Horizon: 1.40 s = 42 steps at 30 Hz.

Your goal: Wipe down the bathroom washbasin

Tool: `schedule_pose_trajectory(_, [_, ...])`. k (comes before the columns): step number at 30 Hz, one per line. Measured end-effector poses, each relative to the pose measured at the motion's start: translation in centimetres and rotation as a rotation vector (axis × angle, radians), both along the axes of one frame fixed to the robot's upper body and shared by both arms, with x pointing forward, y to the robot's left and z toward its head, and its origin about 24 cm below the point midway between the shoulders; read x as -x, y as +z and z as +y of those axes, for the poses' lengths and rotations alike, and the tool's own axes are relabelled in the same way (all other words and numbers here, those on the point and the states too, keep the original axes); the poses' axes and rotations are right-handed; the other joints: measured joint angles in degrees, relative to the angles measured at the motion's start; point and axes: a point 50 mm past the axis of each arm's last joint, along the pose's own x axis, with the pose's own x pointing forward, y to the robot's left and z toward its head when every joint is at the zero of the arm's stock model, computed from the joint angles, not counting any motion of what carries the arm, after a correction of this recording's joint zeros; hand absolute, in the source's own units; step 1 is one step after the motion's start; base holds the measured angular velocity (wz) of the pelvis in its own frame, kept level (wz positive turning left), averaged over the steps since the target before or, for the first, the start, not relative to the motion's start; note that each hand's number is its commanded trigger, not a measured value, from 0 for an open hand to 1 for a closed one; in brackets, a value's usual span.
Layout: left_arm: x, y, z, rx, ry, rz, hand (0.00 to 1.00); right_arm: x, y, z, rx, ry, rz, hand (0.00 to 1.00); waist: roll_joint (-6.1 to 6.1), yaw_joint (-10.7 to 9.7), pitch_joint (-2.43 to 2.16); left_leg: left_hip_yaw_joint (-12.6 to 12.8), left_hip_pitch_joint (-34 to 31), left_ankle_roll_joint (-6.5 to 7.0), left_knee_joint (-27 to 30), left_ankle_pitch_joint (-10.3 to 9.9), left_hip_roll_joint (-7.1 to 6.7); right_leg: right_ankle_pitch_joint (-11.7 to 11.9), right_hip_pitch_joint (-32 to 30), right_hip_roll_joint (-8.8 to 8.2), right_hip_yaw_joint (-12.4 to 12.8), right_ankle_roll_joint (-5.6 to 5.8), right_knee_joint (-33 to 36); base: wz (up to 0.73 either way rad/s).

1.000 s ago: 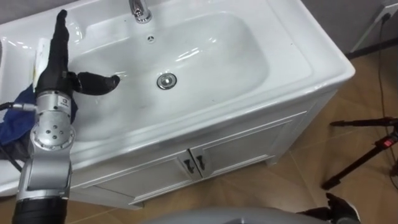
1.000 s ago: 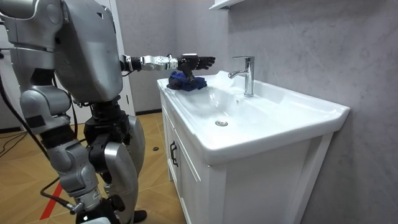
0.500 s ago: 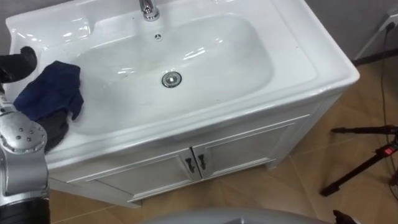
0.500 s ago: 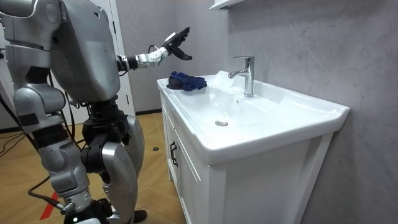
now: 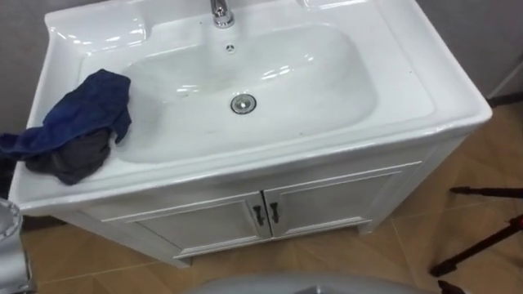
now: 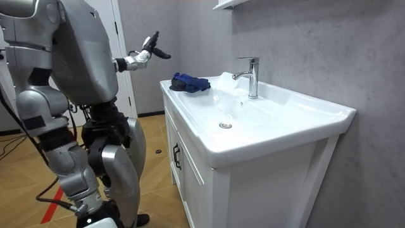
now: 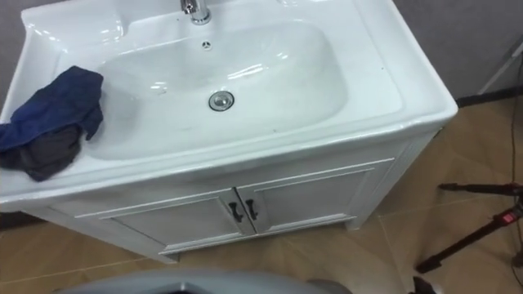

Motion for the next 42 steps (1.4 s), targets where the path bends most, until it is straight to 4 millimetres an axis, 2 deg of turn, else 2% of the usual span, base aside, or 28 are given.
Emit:
schedule_pose_trajectory(4, [1.5, -0.3, 0.9, 0.067, 0.078, -0.074, 0.0, 0.2, 0.0, 0.0, 0.0, 0.001, 0.005, 0.0, -0.09, 1.21, -0.03, -0.58, -0.18, 0.0, 0.02, 0.0, -0.01, -0.06, -0.08, -0.02, -0.39, -0.04, 0.07, 0.06])
schedule_pose_trajectory(5, [2.1, -0.7, 1.2, 0.081, 0.111, -0.078, 0.0, 0.4, 0.0, 0.0, 0.0, -0.001, 0.008, 0.0, -0.12, 1.47, 0.0, -1.08, -0.34, 0.01, 0.02, -0.01, -0.05, -0.05, -0.18, -0.04, -0.43, -0.05, 0.07, 0.08])
schedule_pose_trajectory(7, [3.1, -1.6, 1.6, 0.105, 0.161, -0.055, 0.0, 0.5, 0.0, 0.0, -0.002, -0.001, 0.012, 0.0, 0.2, 1.58, -0.25, -2.5, -0.85, 0.02, 0.05, -0.01, -0.25, -0.03, -0.43, -0.04, -0.61, -0.03, 0.09, 0.13])
schedule_pose_trajectory(8, [3.7, -2.2, 1.8, 0.117, 0.184, -0.029, 0.0, 0.6, 0.0, 0.0, -0.003, -0.002, 0.014, 0.0, 0.04, 1.62, -0.18, -3.29, -1.36, 0.05, 0.04, -0.03, -0.44, -0.06, -0.64, -0.06, -0.74, 0.0, 0.13, 0.15])
schedule_pose_trajectory(9, [4.3, -2.8, 1.9, 0.137, 0.2, -0.013, 0.0, 0.6, -0.1, 0.0, -0.006, -0.003, 0.018, 0.0, 0.23, 1.84, -0.37, -3.63, -1.64, 0.07, 0.07, -0.04, -0.46, -0.06, -0.76, -0.02, -0.76, 0.0, 0.08, 0.13])
schedule_pose_trajectory(14, [5.8, -4.5, 2.2, 0.245, 0.263, -0.01, 0.0, 0.7, 0.0, -0.1, -0.011, -0.004, 0.03, 0.0, 0.46, 2.69, -0.59, -4.79, -1.68, 0.11, -0.01, -0.06, -0.62, -0.06, -0.36, -0.69, -2.52, -0.06, 0.04, 0.11])
schedule_pose_trajectory(22, [8.6, -7.5, 1.8, 0.346, 0.356, 0.078, 0.0, -0.4, 0.2, -0.2, -0.01, 0.012, -0.01, 0.0, -0.02, 2.88, -0.4, -5.43, -1.69, 0.32, -0.09, -0.17, -1.04, -1.35, -0.68, -1.55, -3.77, 0.12, 1.28, 0.06])
schedule_pose_trajectory(24, [9.5, -9.0, 1.3, 0.391, 0.391, 0.126, 0.0, -0.5, 0.3, -0.3, -0.007, 0.015, -0.011, 0.0, -0.1, 2.75, -0.4, -6.22, -1.79, 0.36, -0.19, -0.21, -1.18, -1.75, -0.76, -1.68, -4.03, 0.19, 1.68, 0.12])
schedule_pose_trajectory(30, [11.5, -11.9, -0.5, 0.482, 0.423, 0.248, 0.0, -1.1, 0.5, -0.6, 0.005, 0.023, -0.037, 0.0, -0.48, 2.87, -0.57, -6.37, -1.8, 0.39, -0.14, -0.23, -1.22, -1.98, -0.53, -1.8, -4.47, 0.19, 1.42, 0.04])
schedule_pose_trajectory(37, [12.4, -14.2, -2.1, 0.57, 0.413, 0.351, 0.0, -1.0, 0.5, -0.5, -0.005, -0.001, -0.051, 0.0, -1.21, 2.63, -0.51, -5.83, -1.25, 0.39, 0.16, -0.21, -1.27, -1.98, 0.38, -2.01, -5.0, 0.26, 0.75, 0.04])
schedule_pose_trajectory(42, [13.5, -16.2, -4.1, 0.646, 0.37, 0.469, 0.0, 0.0, 0.2, -0.3, -0.033, -0.02, -0.016, 0.0, -2.3, 0.71, -0.48, -5.9, -1.37, 0.46, 0.27, -0.16, -1.8, -2.96, 0.13, -2.73, -5.26, 0.6, 2.26, 0.07])
